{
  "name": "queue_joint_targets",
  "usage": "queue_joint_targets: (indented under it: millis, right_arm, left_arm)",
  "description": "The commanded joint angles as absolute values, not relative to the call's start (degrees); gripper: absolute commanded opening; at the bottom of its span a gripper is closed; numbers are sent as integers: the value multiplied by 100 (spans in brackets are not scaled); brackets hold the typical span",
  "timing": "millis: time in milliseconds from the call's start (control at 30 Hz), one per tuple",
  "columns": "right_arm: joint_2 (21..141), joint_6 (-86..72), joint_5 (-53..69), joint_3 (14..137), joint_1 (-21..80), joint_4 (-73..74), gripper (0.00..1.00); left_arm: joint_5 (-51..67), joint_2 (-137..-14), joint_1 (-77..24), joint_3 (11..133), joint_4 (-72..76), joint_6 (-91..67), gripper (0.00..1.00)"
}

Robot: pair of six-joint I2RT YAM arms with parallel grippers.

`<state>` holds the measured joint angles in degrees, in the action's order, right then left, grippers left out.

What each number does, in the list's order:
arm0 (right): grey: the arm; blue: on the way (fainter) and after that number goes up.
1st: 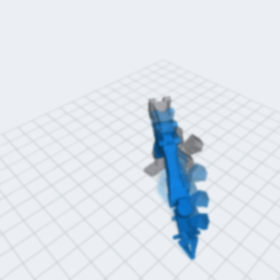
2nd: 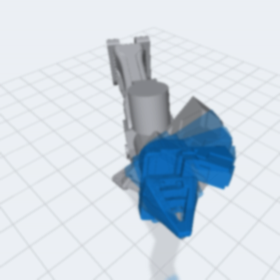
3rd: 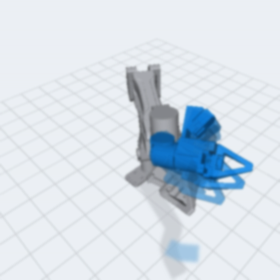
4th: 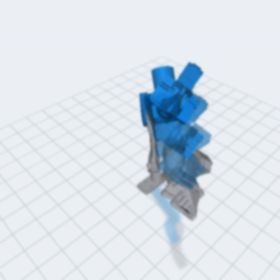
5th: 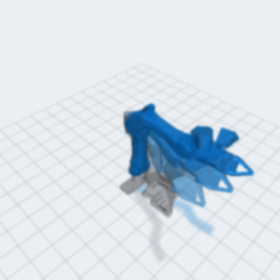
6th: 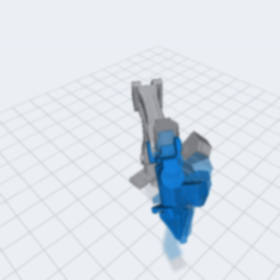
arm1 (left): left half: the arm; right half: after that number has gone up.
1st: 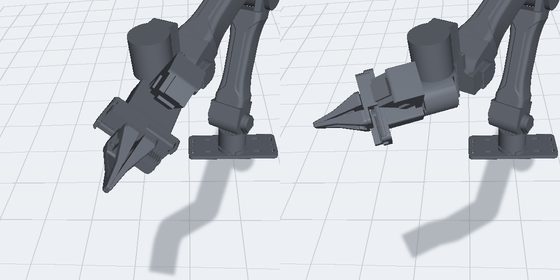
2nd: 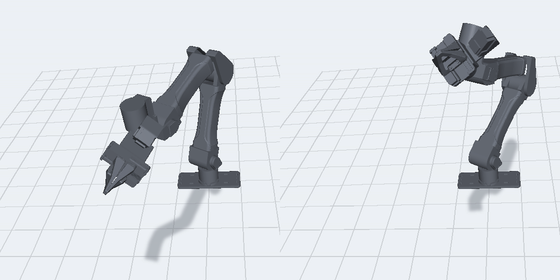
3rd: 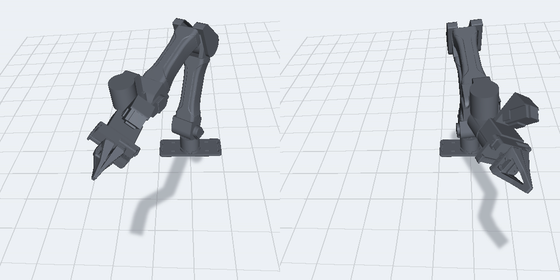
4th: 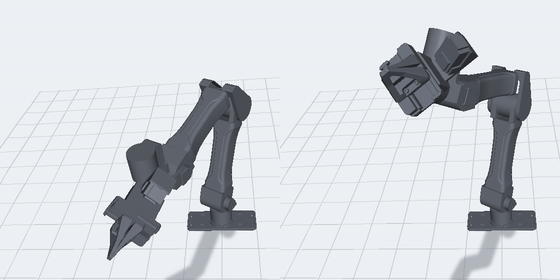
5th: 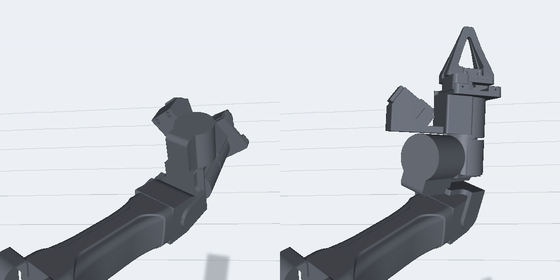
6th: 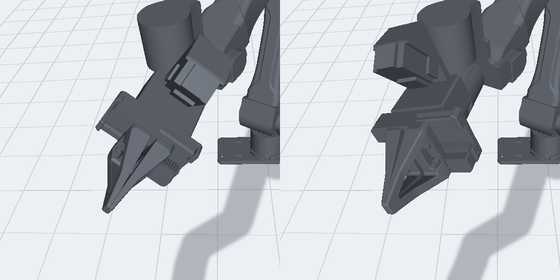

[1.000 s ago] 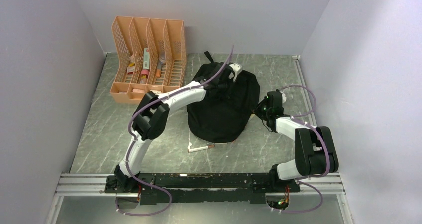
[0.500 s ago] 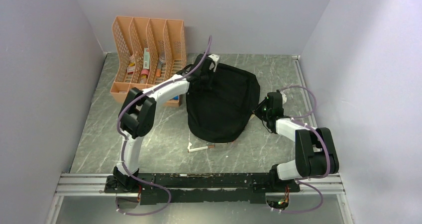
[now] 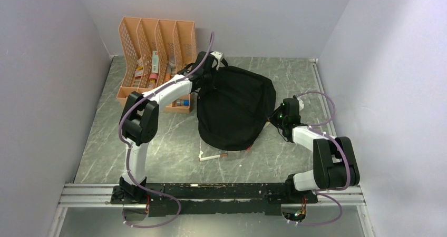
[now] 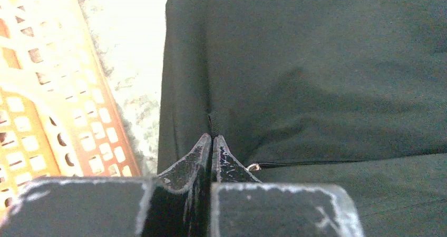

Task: Pack the student bag
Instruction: Unzip the student bag at the center of the board.

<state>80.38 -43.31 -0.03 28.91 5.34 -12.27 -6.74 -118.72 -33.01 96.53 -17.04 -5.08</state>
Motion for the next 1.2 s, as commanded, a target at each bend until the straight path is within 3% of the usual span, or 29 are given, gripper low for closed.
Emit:
queue_joint_targets:
  millis: [0,400,500,633,733,800,933,1167]
  right_arm:
    - [7978,-4167,-514,2762,475,-738,0]
    - [7747,-3962,-190,2873,475,-685,0]
    - [7524,-3796,310,2953,475,-745,1]
    - [7157,-3642,561,3068,475,-672,14]
    - [6949,-3475,497,3316,475,-438,23]
    - [6831,-3350,391,3511,475,-205,29]
    - [6577,-3000,260,3856,475,180,35]
    - [6598,-2733,578,4091,493,-116,42]
  left_arm:
    - [-1221,-11518,-2920,9585,-1510,-266,5]
    - [-825,-11672,-2652,9806,-1610,-180,5]
    - [-441,-11731,-2653,9993,-1701,-250,14]
    - [82,-11586,-2641,10419,-1940,-527,30]
    - [352,-11271,-2628,10481,-1894,-648,48]
    - [433,-11081,-2619,10402,-1925,-703,52]
    - [549,-10598,-2619,9718,-1881,-934,52]
    - [436,-9150,-2619,7177,-1419,-1785,61]
